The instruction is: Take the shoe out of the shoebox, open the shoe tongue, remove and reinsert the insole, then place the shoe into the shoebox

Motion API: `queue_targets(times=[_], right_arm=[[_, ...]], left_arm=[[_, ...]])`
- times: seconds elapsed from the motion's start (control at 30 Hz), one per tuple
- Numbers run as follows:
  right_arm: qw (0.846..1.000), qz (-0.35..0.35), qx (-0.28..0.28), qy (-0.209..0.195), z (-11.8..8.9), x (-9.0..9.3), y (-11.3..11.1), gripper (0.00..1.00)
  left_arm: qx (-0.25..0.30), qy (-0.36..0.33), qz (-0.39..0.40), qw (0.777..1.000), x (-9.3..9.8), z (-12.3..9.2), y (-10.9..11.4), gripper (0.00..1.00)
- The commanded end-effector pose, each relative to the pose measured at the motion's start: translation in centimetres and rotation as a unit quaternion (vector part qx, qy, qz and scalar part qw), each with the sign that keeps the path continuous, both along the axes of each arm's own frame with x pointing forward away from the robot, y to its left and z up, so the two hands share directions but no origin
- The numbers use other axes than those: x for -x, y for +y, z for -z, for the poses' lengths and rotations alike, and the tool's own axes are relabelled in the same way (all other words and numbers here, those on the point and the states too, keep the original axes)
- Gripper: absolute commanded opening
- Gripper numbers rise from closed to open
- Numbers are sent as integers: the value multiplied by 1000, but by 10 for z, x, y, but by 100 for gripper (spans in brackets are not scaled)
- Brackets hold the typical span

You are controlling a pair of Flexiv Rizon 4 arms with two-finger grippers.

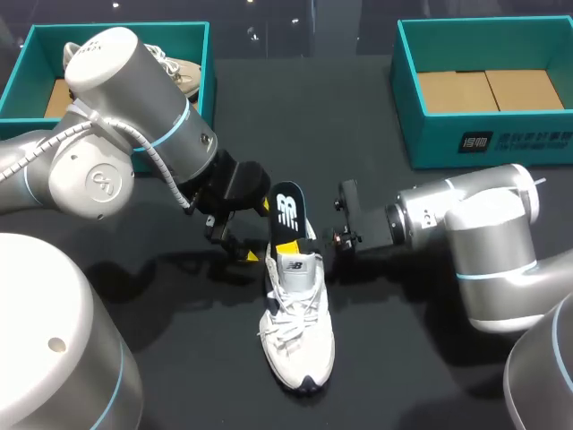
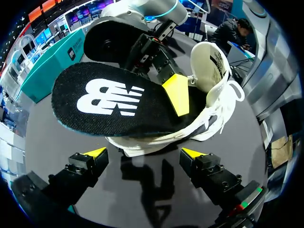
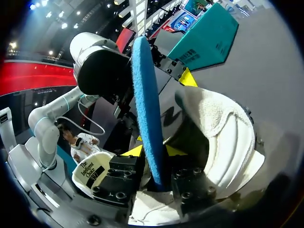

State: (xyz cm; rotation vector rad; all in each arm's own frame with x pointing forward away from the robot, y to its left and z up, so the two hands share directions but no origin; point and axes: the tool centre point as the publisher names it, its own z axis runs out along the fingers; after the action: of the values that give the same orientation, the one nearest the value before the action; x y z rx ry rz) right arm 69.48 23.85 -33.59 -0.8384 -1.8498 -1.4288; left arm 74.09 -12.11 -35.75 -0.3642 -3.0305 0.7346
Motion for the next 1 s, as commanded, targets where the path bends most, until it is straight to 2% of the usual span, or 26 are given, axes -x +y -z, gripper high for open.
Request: queue_targets(times=[0.03,0.37,0.4,0.47,0.53,0.8,1.0], right_arm=[[1000,-5,12,-7,-12,-6,-3,21],[999,-4,30,-18,-23,-28,-8,20],[999,-3,30,-18,-23,-30,-8,16],[1000,-2,29,-11,-20,-34,-10,0],[1000,-4,27,-3,-16,-35,-10,0],[999,3,16,42,14,-14,-10,0],[997,-5,15,73,24,6,-6,0]], left_arm=[[0,-1,0,1000,1,0,1,100],[0,-1,0,1000,1,0,1,100],[0,-1,0,1000,1,0,1,100],[0,-1,0,1000,1,0,1,100],[0,-1,0,1000,1,0,1,100],[0,-1,0,1000,1,0,1,100],[0,-1,0,1000,1,0,1,100]])
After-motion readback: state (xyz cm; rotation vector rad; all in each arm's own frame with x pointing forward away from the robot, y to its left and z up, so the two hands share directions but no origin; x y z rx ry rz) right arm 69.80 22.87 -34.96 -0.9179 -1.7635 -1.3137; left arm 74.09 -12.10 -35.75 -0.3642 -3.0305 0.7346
